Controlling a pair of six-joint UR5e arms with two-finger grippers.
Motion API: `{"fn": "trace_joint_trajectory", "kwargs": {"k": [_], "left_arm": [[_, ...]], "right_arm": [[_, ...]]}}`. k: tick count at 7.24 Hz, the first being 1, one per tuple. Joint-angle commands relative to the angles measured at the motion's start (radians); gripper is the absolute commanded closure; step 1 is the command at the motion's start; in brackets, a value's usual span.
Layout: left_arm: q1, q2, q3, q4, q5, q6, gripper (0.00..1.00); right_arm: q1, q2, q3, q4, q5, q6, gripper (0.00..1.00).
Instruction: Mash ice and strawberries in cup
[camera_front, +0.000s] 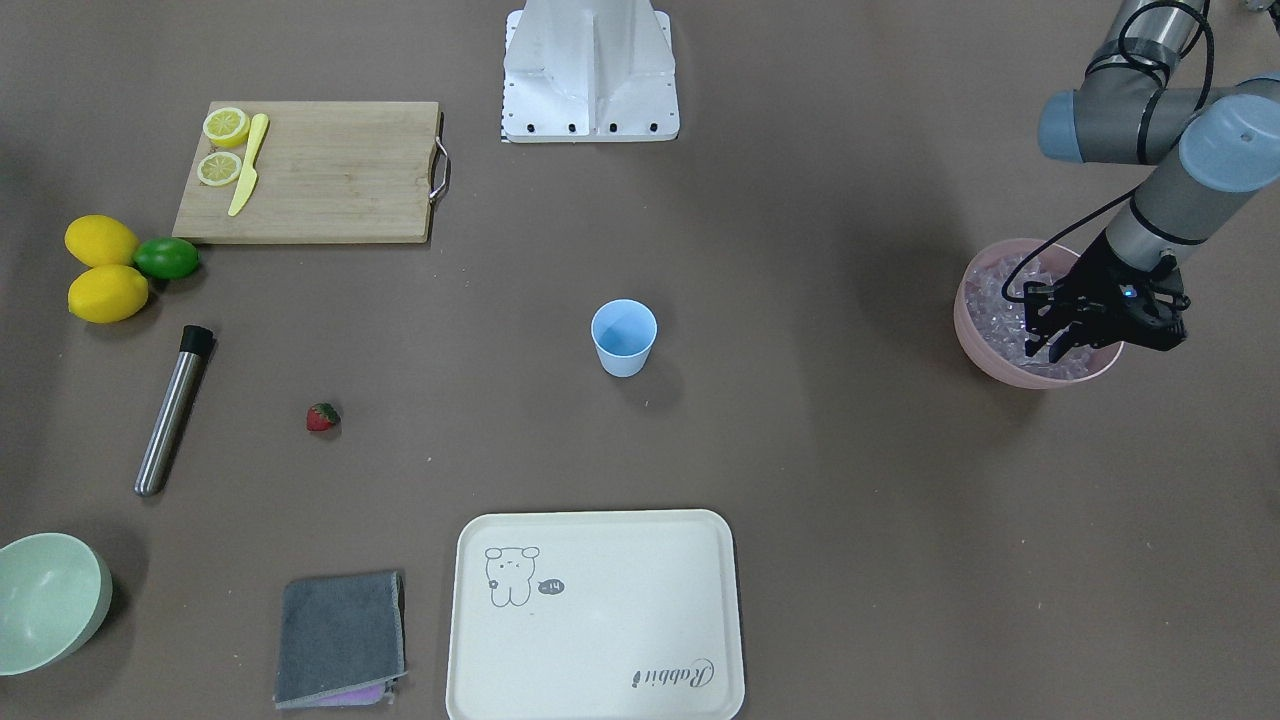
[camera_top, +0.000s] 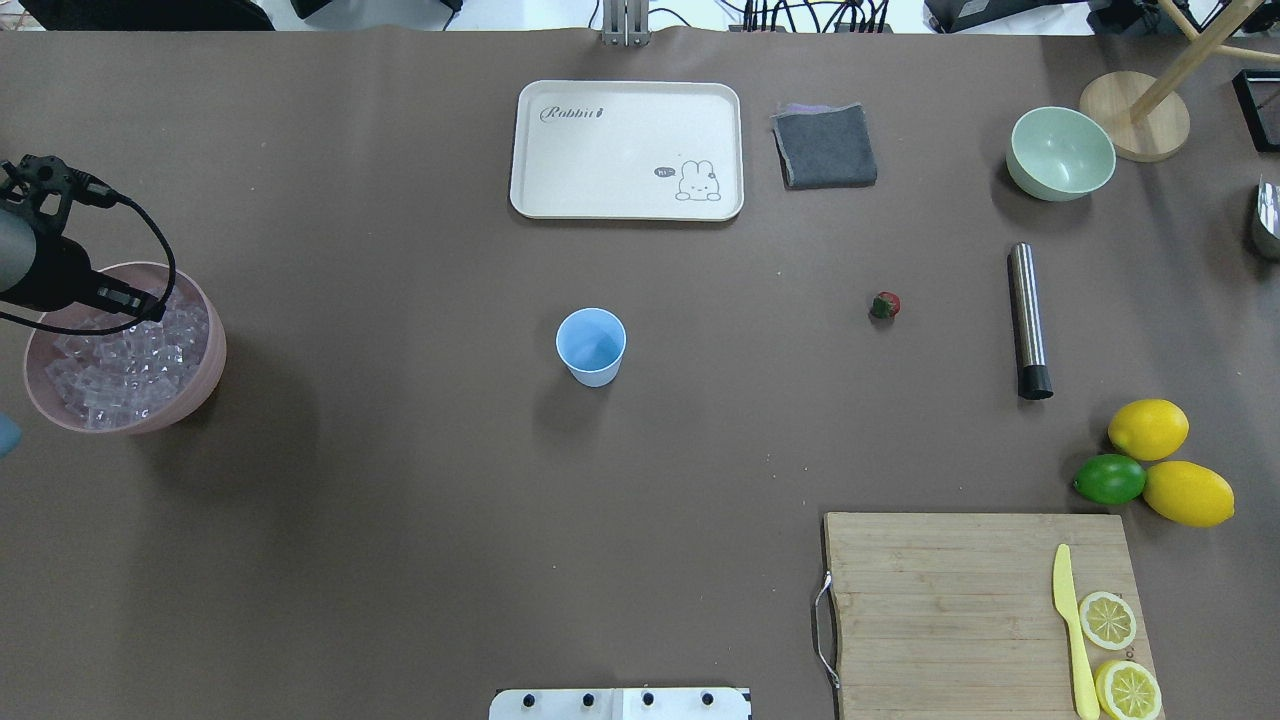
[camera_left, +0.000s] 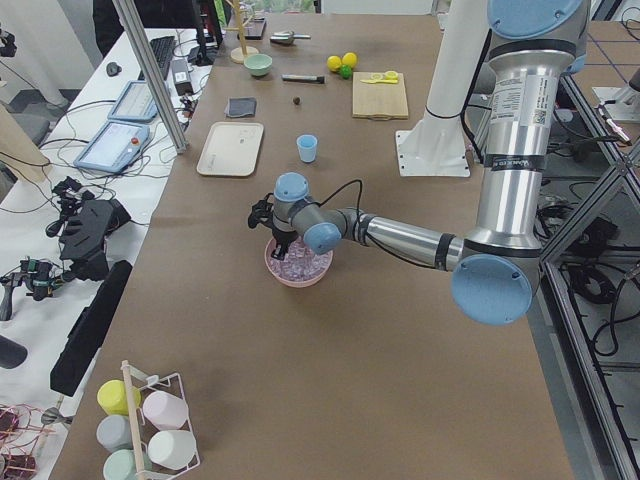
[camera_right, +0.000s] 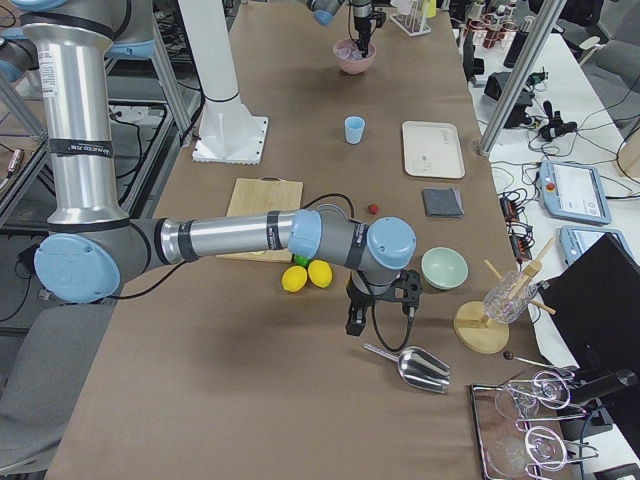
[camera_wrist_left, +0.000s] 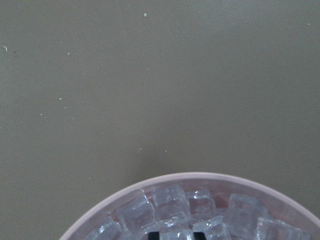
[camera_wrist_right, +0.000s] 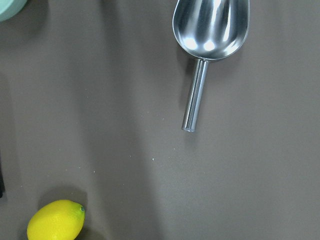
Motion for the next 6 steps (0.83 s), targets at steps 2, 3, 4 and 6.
{"fn": "trace_joint_trajectory", "kwargs": {"k": [2, 3, 4, 6], "left_arm": [[-0.087, 0.055, -0.103, 0.004, -0.064, 0.044, 1.0], [-0.118, 0.09, -0.141, 0.004, -0.078, 0.067, 1.0], [-0.122, 0.095, -0.172, 0.009, -0.077, 0.061, 1.0], [-0.111, -0.007, -0.18, 0.01, -0.08, -0.103, 1.0]], "right_arm": [[0.0, -0.009, 0.0, 0.0, 0.0, 0.0, 0.0], [0.0, -0.007, 0.0, 0.0, 0.009, 0.0, 0.0], [0.0, -0.004, 0.003, 0.0, 0.017, 0.0, 0.0], [0.0, -0.001, 0.003, 0.0, 0.017, 0.0, 0.0]]}}
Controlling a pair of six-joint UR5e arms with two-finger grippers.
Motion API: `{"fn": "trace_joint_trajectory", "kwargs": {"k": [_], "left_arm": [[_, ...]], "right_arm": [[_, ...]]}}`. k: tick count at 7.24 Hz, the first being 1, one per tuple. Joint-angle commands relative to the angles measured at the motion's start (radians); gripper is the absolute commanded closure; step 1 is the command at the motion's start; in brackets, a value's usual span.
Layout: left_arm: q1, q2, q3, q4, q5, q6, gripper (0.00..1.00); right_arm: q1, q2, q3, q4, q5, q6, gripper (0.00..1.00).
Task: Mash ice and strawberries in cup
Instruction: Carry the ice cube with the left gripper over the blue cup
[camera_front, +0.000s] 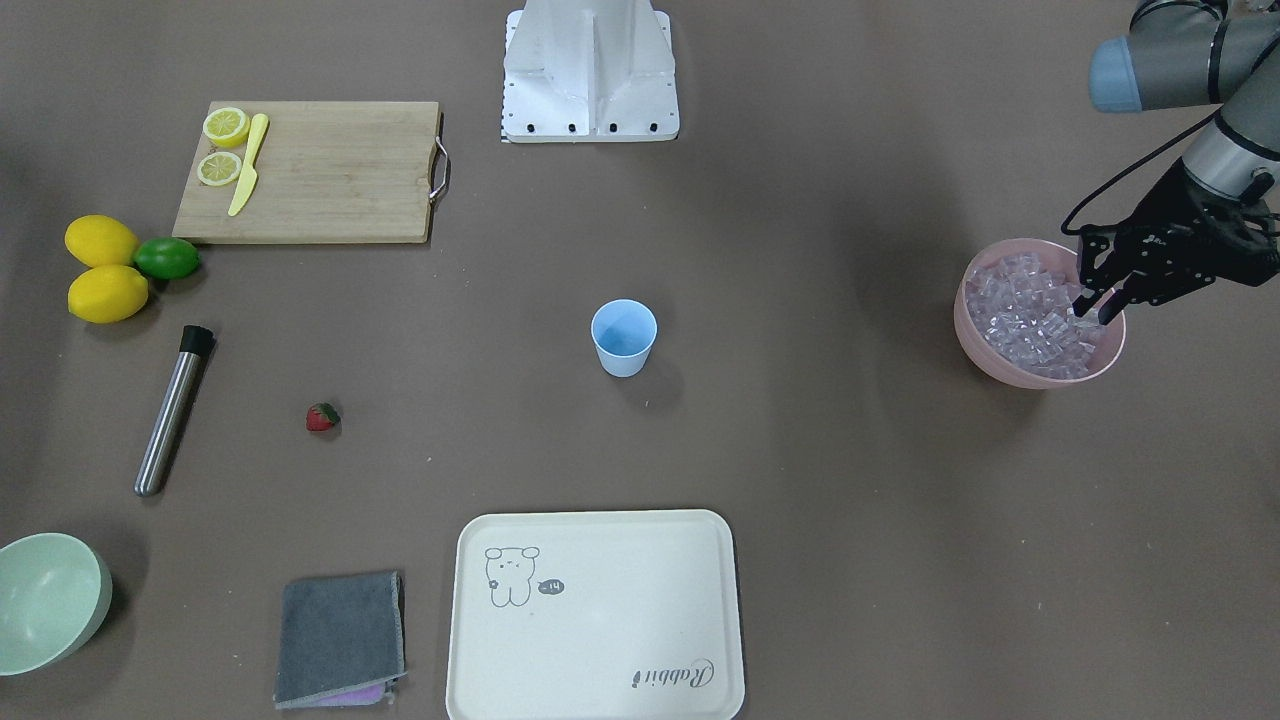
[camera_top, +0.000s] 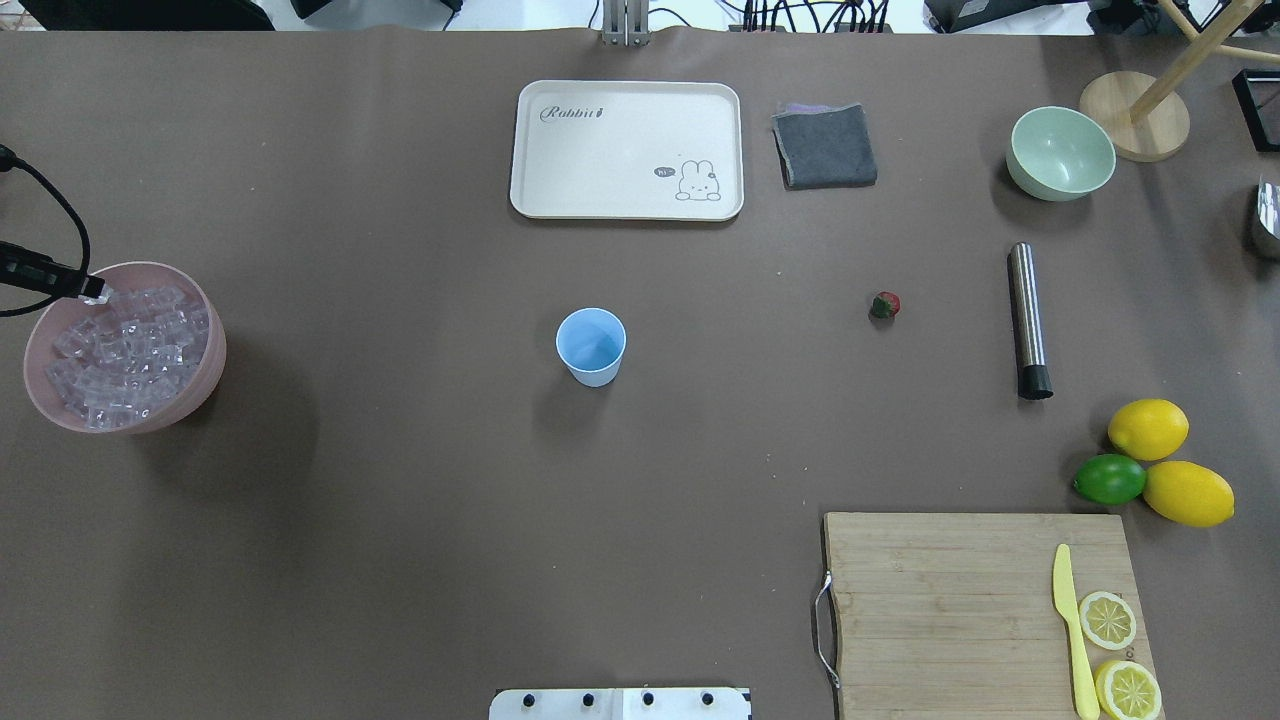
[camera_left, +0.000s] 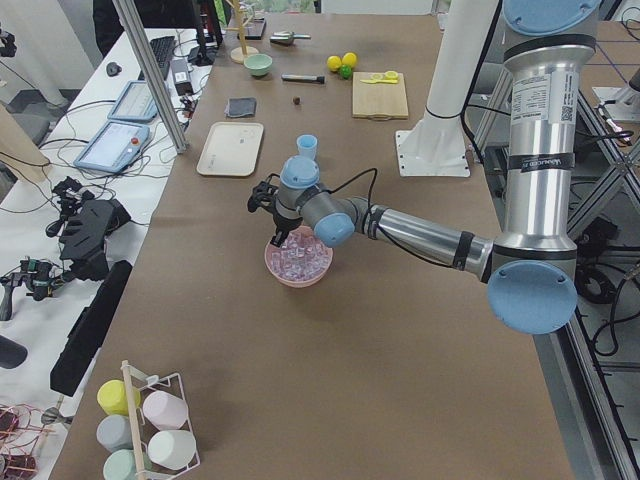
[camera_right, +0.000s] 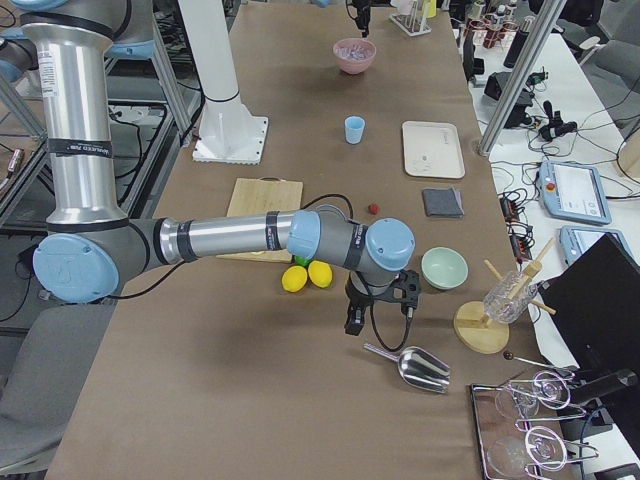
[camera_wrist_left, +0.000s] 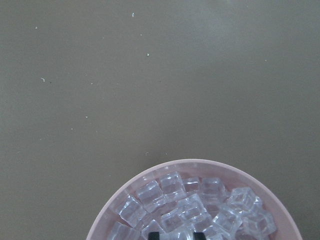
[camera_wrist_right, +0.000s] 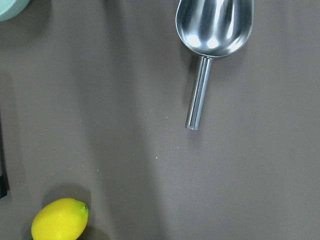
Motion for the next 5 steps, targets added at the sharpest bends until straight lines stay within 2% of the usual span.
{"fn": "trace_joint_trajectory", "kwargs": {"k": [1, 3, 4, 5], "left_arm": [[0.039, -0.174, -0.002, 0.001, -0.006, -0.257, 1.0], [0.198, -0.419, 0.025, 0.003, 0.014, -0.562, 1.0], [0.299, -0.478, 0.045, 0.003, 0.115, -0.638, 1.0], [0.44, -0.508, 0.062, 0.003, 0.286, -0.643, 1.0]], "right_arm": [[0.0, 0.001, 0.001, 0.0, 0.001, 0.0, 0.0], [0.0, -0.003, 0.003, 0.0, 0.001, 0.0, 0.0], [0.0, -0.006, 0.004, 0.0, 0.001, 0.0, 0.0], [0.0, -0.005, 0.003, 0.0, 0.001, 0.0, 0.0]]}}
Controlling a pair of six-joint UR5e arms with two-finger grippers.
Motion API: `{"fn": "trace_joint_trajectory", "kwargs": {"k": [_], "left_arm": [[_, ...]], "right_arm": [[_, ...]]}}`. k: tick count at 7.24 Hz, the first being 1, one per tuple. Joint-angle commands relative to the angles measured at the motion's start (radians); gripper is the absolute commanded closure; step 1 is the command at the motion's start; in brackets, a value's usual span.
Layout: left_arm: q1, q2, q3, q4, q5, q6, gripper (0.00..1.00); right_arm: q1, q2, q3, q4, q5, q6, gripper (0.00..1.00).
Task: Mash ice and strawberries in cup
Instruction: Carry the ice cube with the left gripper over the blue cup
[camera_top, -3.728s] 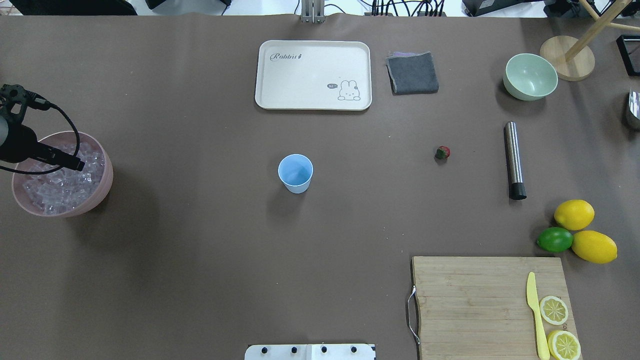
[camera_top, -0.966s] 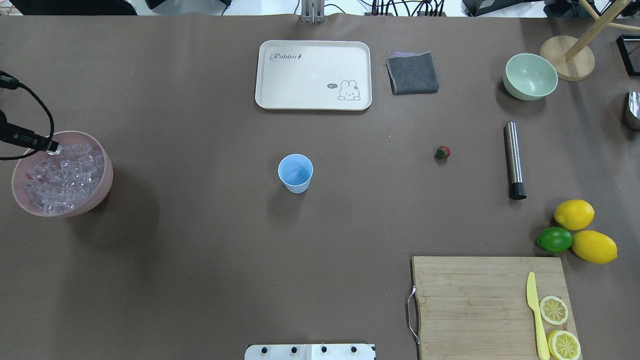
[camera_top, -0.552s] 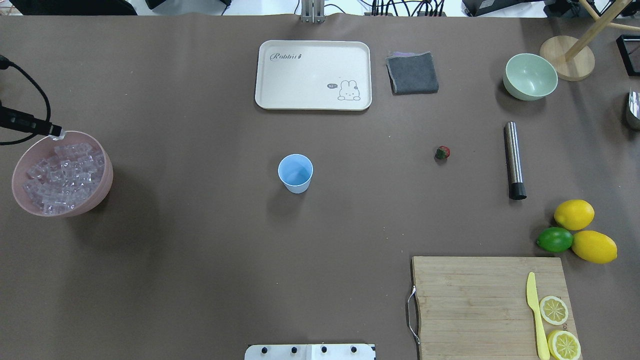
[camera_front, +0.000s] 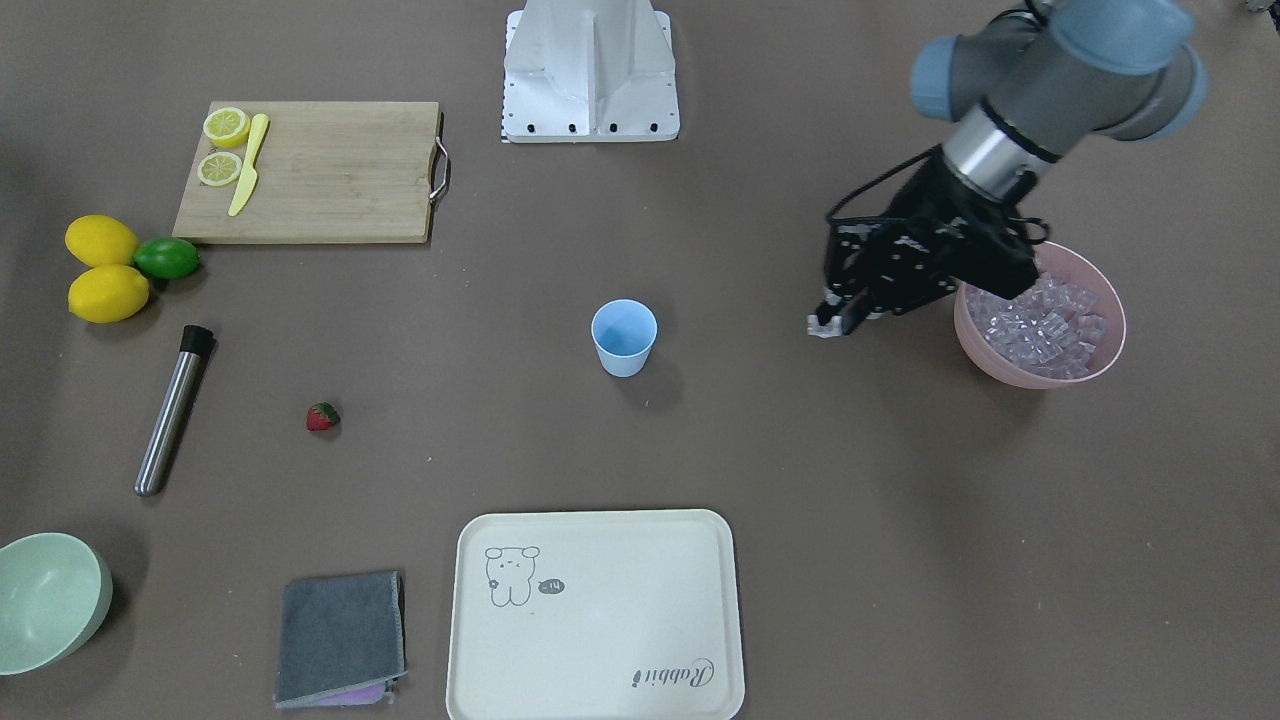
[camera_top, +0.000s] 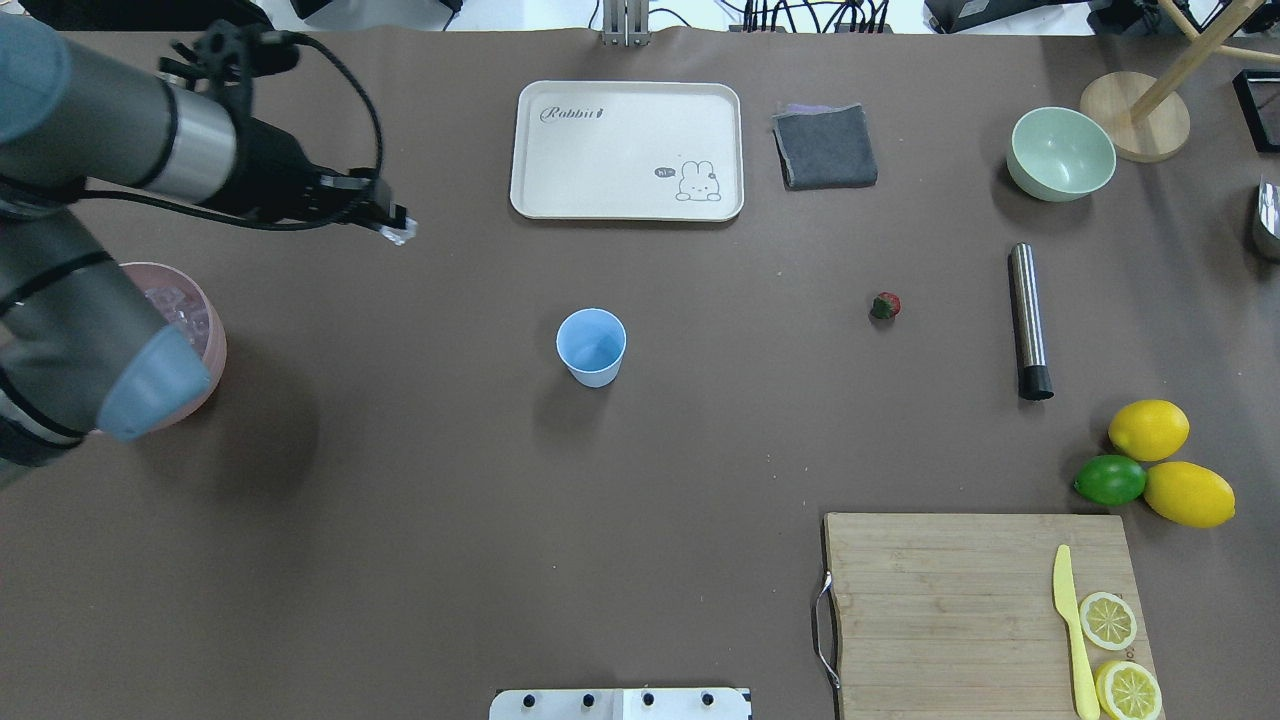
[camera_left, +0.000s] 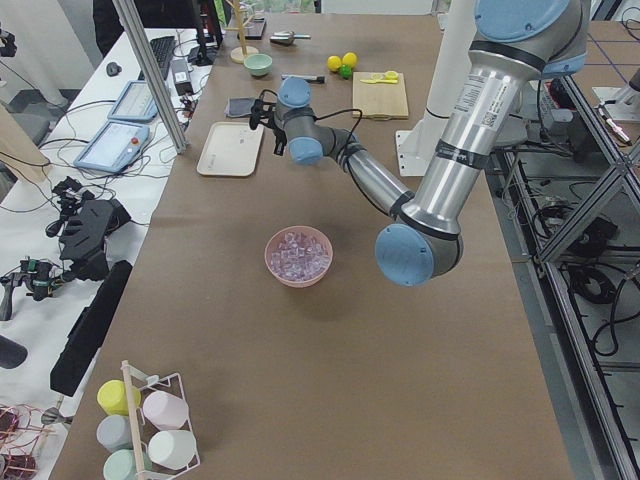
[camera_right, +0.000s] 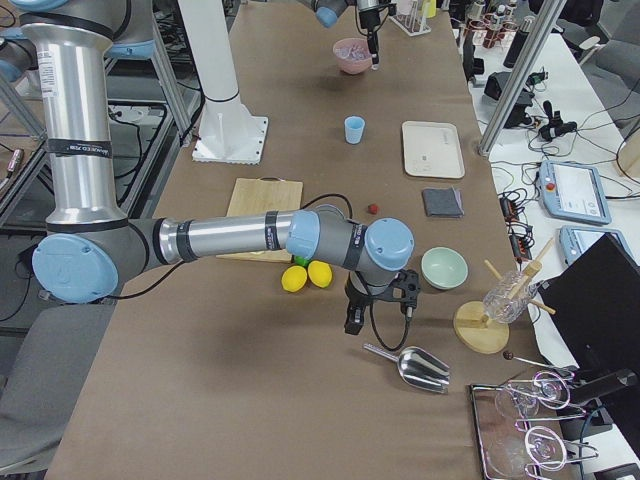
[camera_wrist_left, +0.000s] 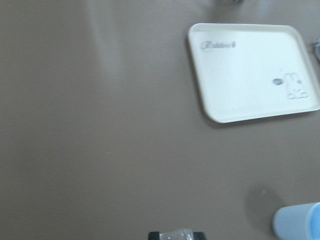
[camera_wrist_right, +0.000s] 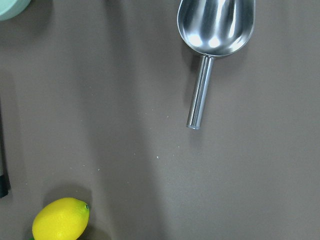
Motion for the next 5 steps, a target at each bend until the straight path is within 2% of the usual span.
{"fn": "trace_joint_trajectory", "kwargs": {"k": [1, 3, 5], "left_arm": [[0.216, -0.092, 0.059, 0.0, 0.247, -0.056, 1.0], [0.25, -0.149, 0.108, 0.0, 0.275, -0.112, 1.0], [0.252, -0.157, 0.127, -0.001, 0.284, -0.112, 1.0]], "right_arm": [[0.0, 0.003, -0.003, 0.0, 0.0, 0.0, 0.0], [0.0, 0.0, -0.002, 0.0, 0.0, -0.002, 0.0], [0.0, 0.0, 0.0, 0.0, 0.0, 0.0, 0.0]]}}
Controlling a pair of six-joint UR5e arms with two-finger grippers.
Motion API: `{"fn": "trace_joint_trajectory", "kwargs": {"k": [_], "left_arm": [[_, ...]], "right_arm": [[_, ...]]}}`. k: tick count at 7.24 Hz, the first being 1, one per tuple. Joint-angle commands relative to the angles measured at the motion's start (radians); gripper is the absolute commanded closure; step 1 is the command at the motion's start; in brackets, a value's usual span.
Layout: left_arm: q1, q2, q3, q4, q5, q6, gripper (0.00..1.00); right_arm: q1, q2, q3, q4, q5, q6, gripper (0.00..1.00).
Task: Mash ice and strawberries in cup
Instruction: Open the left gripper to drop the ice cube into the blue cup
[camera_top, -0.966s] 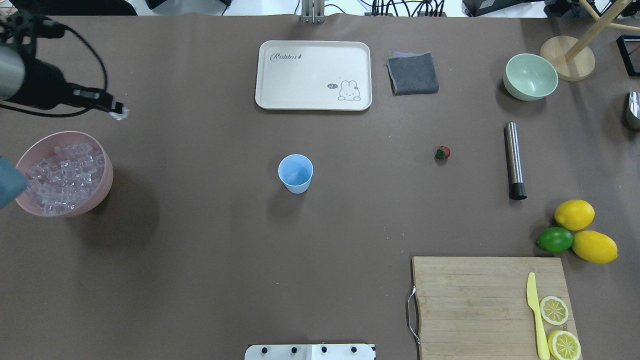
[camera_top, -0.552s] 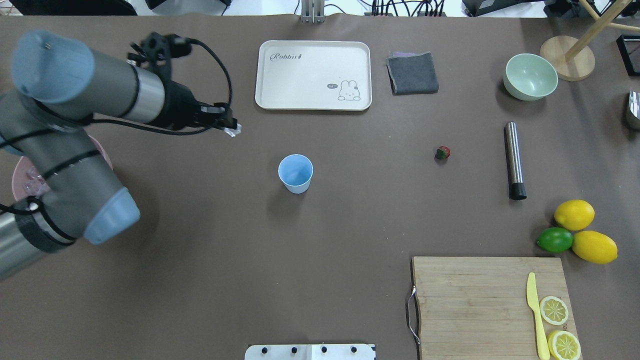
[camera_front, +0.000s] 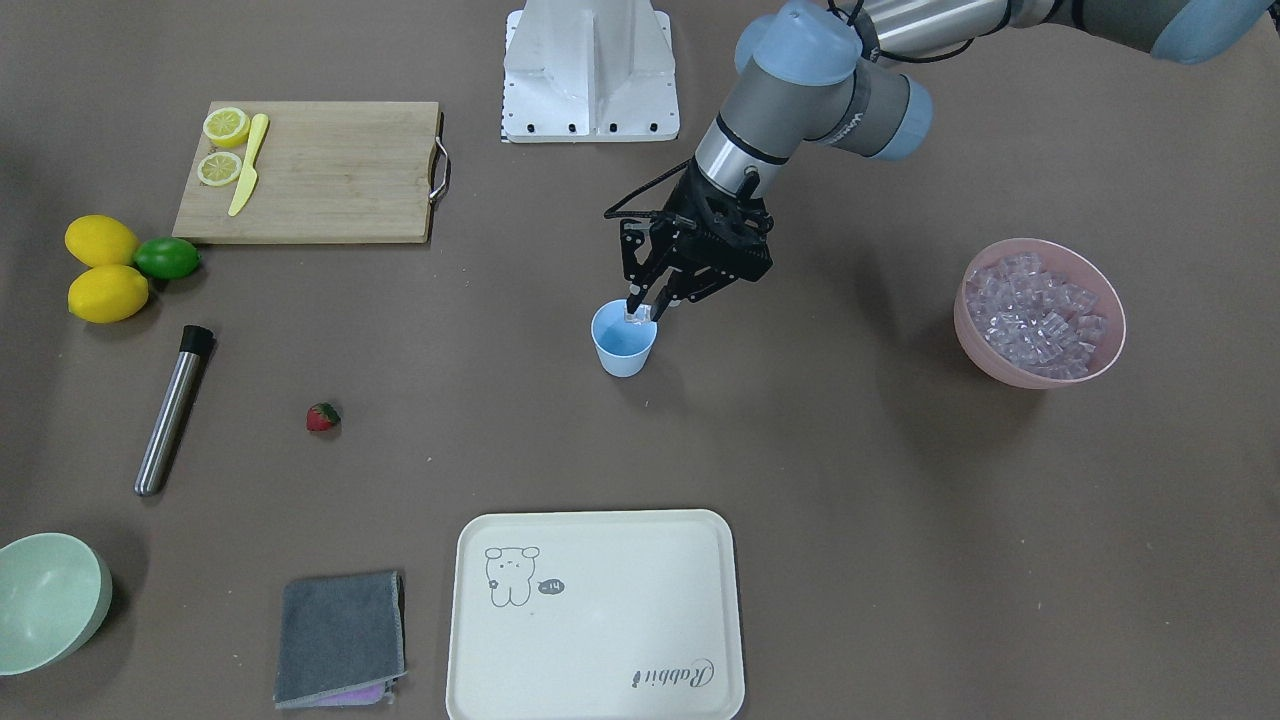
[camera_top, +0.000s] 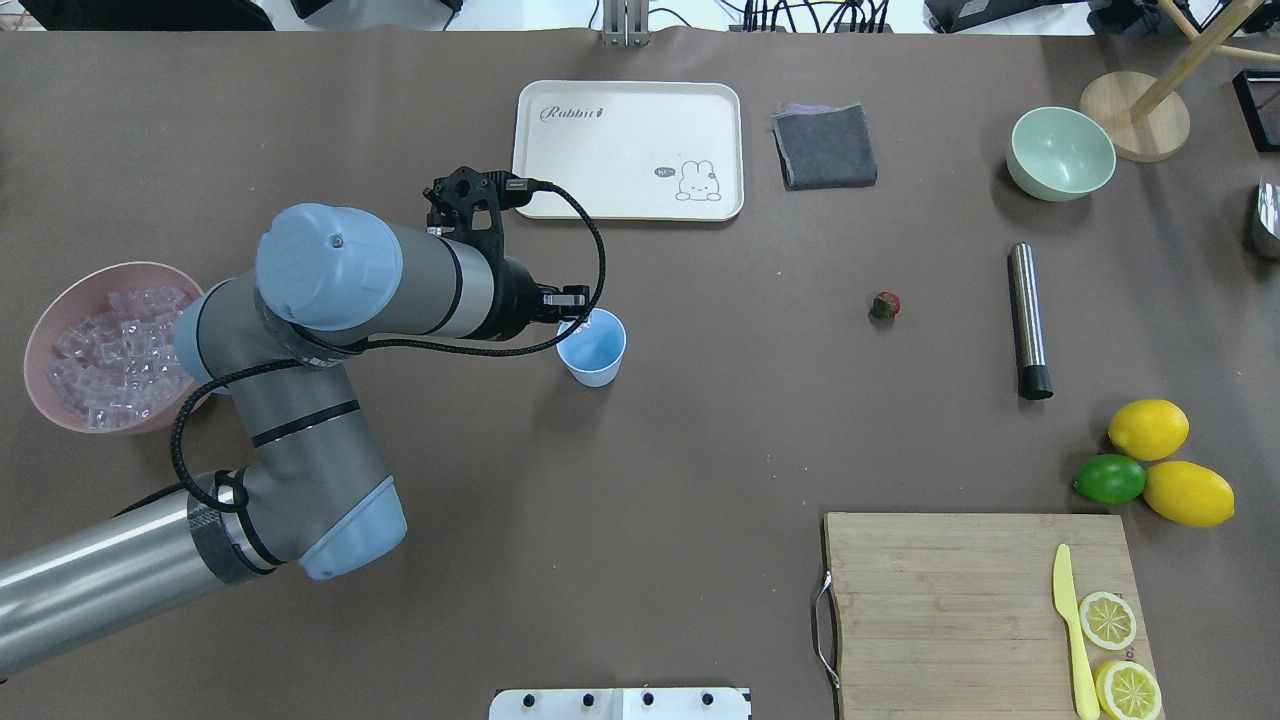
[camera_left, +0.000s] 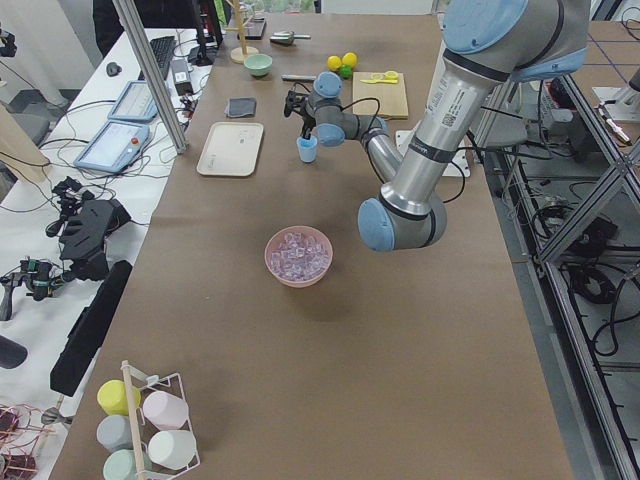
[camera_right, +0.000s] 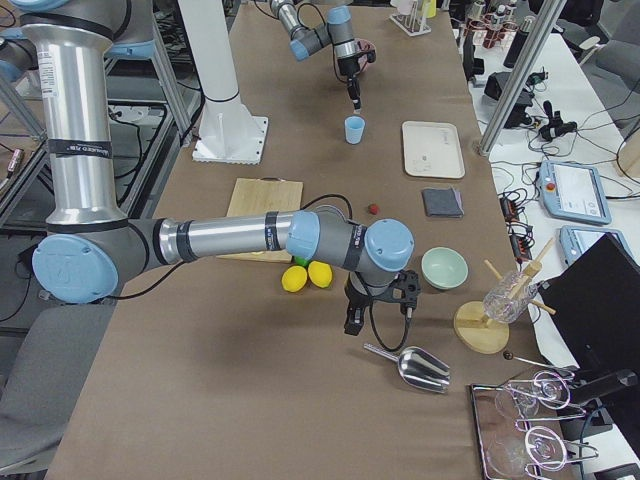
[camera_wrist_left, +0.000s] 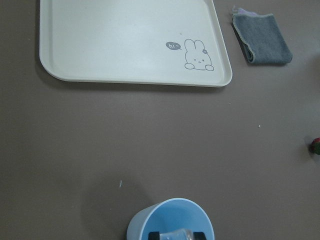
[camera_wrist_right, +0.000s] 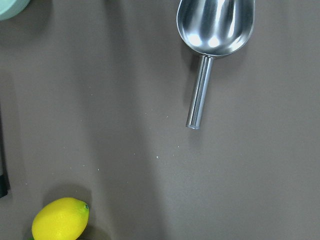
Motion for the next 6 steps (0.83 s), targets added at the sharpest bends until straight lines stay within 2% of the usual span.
{"fn": "trace_joint_trajectory", "kwargs": {"k": [1, 2, 3, 5, 6], "left_arm": [[0.022, -0.007, 0.015, -0.002, 0.057, -0.015, 1.0], [0.041, -0.009, 0.018, 0.0, 0.072, -0.027, 0.15], [0.042, -0.01, 0.016, -0.002, 0.074, -0.027, 0.02], [0.035, -0.01, -0.002, 0.006, 0.06, -0.027, 0.02], [0.0, -0.006, -0.061, 0.117, 0.037, -0.017, 0.02]], "right_arm": [[0.0, -0.002, 0.0, 0.0, 0.0, 0.0, 0.0], [0.0, -0.002, -0.001, 0.0, 0.0, 0.0, 0.0], [0.0, -0.002, -0.003, 0.0, 0.0, -0.001, 0.0], [0.0, -0.002, -0.003, 0.0, 0.0, 0.0, 0.0], [0.0, 0.001, -0.001, 0.0, 0.0, 0.002, 0.0]]}}
